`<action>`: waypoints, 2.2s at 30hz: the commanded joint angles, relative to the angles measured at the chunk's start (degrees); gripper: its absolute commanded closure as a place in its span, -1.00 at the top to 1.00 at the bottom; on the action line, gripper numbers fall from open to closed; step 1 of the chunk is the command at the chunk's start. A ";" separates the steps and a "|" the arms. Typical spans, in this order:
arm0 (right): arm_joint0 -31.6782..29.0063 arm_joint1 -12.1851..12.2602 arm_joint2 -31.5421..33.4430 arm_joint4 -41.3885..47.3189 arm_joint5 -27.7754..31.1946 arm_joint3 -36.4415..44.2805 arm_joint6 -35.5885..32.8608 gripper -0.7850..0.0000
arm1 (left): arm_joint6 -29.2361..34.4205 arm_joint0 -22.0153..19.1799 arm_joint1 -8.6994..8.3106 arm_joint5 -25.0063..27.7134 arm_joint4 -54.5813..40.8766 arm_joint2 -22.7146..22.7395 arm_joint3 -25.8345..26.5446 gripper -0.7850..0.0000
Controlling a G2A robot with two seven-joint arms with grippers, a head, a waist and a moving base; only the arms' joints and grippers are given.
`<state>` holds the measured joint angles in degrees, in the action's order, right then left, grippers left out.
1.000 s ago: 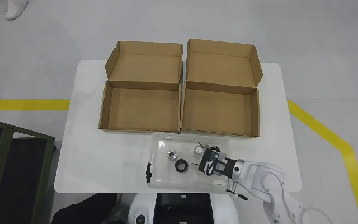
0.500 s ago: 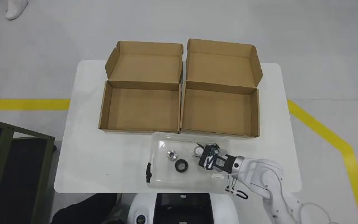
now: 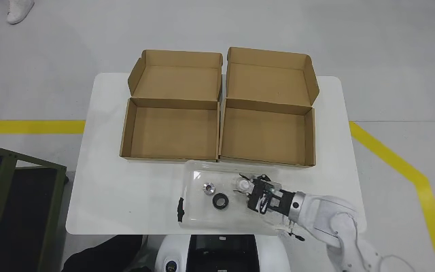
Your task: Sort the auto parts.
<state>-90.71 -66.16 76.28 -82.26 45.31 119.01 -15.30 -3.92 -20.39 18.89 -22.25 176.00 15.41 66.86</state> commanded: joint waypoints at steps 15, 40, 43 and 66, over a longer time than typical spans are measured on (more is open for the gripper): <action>2.45 -0.04 -3.00 9.22 1.40 -0.55 17.76 -1.00 | 0.00 0.00 0.00 0.00 0.00 0.00 0.00 1.00; 8.80 -0.42 2.70 26.25 -7.08 5.02 27.00 -1.00 | 0.00 0.00 0.00 0.00 0.00 0.00 0.00 1.00; 9.11 -0.53 2.97 27.47 -7.65 5.22 28.38 -1.00 | 0.00 0.00 0.00 0.00 0.00 0.00 0.00 1.00; 14.44 -0.97 0.80 21.52 -11.48 2.71 23.58 -1.00 | 0.00 0.00 0.00 0.00 0.00 0.00 0.00 1.00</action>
<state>-76.05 -67.15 77.23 -59.22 34.53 121.47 9.31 -3.92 -20.39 18.89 -22.25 176.00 15.41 66.86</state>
